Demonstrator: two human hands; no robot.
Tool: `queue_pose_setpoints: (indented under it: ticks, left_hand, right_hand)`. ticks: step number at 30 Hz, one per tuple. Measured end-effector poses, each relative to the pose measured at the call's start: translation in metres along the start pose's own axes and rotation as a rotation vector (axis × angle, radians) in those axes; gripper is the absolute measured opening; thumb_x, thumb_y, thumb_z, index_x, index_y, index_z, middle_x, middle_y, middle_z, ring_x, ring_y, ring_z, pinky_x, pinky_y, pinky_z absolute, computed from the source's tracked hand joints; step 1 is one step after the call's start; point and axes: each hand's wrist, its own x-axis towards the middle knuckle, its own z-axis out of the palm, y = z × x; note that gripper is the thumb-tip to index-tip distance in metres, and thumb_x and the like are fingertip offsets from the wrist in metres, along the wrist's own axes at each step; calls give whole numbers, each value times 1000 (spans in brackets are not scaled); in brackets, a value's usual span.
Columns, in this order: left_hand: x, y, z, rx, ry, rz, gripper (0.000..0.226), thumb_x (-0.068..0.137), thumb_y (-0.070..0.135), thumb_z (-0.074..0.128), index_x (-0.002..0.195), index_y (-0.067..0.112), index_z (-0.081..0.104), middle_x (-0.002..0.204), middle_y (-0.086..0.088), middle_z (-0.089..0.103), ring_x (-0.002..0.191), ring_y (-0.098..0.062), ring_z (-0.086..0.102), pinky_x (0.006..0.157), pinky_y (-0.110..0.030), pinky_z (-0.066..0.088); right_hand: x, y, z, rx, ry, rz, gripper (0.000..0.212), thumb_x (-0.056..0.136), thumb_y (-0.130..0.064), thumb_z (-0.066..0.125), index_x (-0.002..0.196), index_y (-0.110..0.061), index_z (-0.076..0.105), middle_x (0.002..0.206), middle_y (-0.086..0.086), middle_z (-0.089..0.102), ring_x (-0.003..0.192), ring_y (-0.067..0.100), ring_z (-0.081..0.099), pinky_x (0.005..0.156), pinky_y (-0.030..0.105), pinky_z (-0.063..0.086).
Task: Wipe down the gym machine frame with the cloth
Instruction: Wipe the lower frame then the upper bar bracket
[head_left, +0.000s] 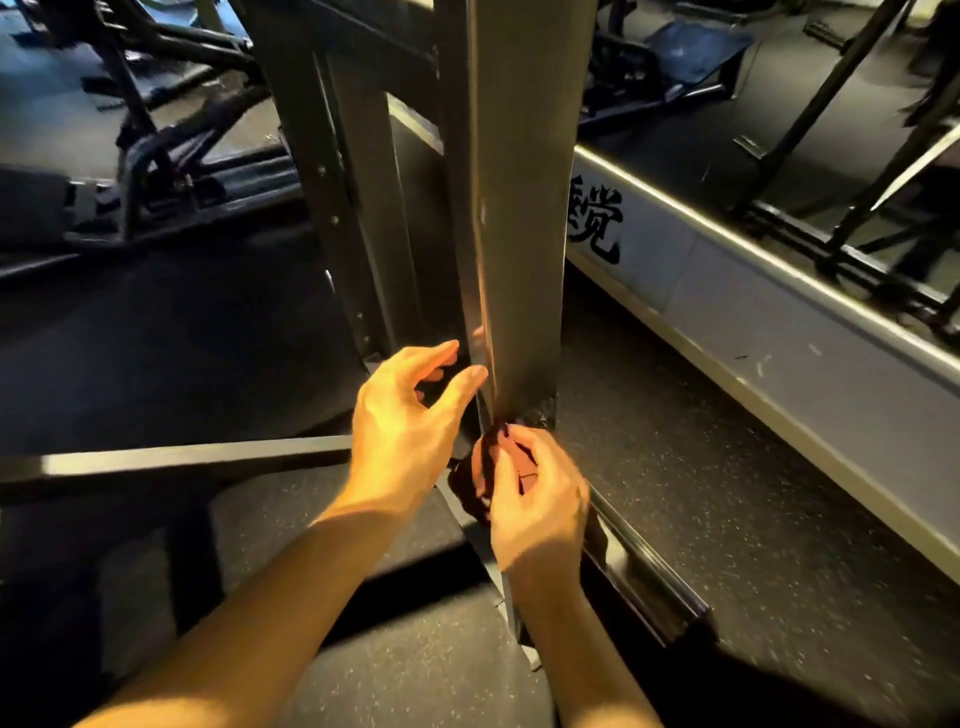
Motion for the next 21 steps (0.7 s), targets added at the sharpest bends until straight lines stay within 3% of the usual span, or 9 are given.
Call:
queue_pose_setpoints:
  ticks: [2, 3, 7, 11, 15, 19, 21]
  left_hand:
    - [-3, -18, 5, 22, -23, 27, 54, 83, 52, 70, 133, 31, 65, 126, 13, 64, 117, -6, 61, 102, -40, 55]
    - [-4, -29, 7, 41, -30, 38, 57, 81, 55, 68, 133, 33, 65, 128, 13, 63, 118, -6, 59, 102, -40, 54]
    - [-13, -76, 27, 109, -53, 74, 63, 79, 63, 67, 136, 36, 62, 127, 18, 61, 119, -3, 56, 103, -42, 52]
    - [-25, -128, 60, 109, -60, 119, 63, 83, 62, 66, 138, 35, 59, 127, 19, 59, 120, -1, 53, 105, -40, 50]
    - [-30, -181, 85, 147, -67, 233, 59, 88, 54, 69, 140, 29, 59, 122, 20, 61, 118, -1, 53, 103, -33, 48]
    - [-26, -218, 104, 179, -42, 400, 58, 86, 59, 63, 139, 33, 60, 118, 15, 66, 111, -8, 57, 100, -42, 50]
    - [-25, -234, 113, 153, -31, 486, 52, 88, 58, 62, 137, 39, 58, 109, 18, 66, 103, -7, 57, 94, -44, 50]
  right_hand:
    - [-24, 23, 5, 45, 142, -75, 11, 97, -14, 66, 103, -19, 74, 96, -8, 69, 90, -6, 62, 84, 10, 50]
    - [-38, 35, 8, 82, 130, -60, 12, 96, -12, 67, 102, -19, 75, 97, -9, 70, 91, -3, 64, 84, 12, 51]
    - [-85, 95, 20, 23, 54, 33, 37, 93, -4, 69, 105, -38, 64, 99, -21, 63, 95, 4, 68, 82, 21, 58]
    - [-92, 139, 39, 123, 104, 238, 49, 90, 0, 71, 103, -47, 61, 99, -24, 66, 104, -7, 64, 87, 11, 53]
    - [-83, 181, 52, 207, 201, 211, 28, 91, -8, 74, 106, -31, 69, 100, -14, 71, 98, 1, 68, 84, 17, 55]
    - [-56, 209, 59, 269, 321, 183, 18, 95, -22, 72, 112, -21, 71, 101, -7, 74, 96, 6, 71, 85, 30, 61]
    - [-42, 213, 61, 289, 358, 96, 15, 97, -23, 69, 111, -23, 69, 98, -7, 74, 93, 4, 71, 82, 23, 60]
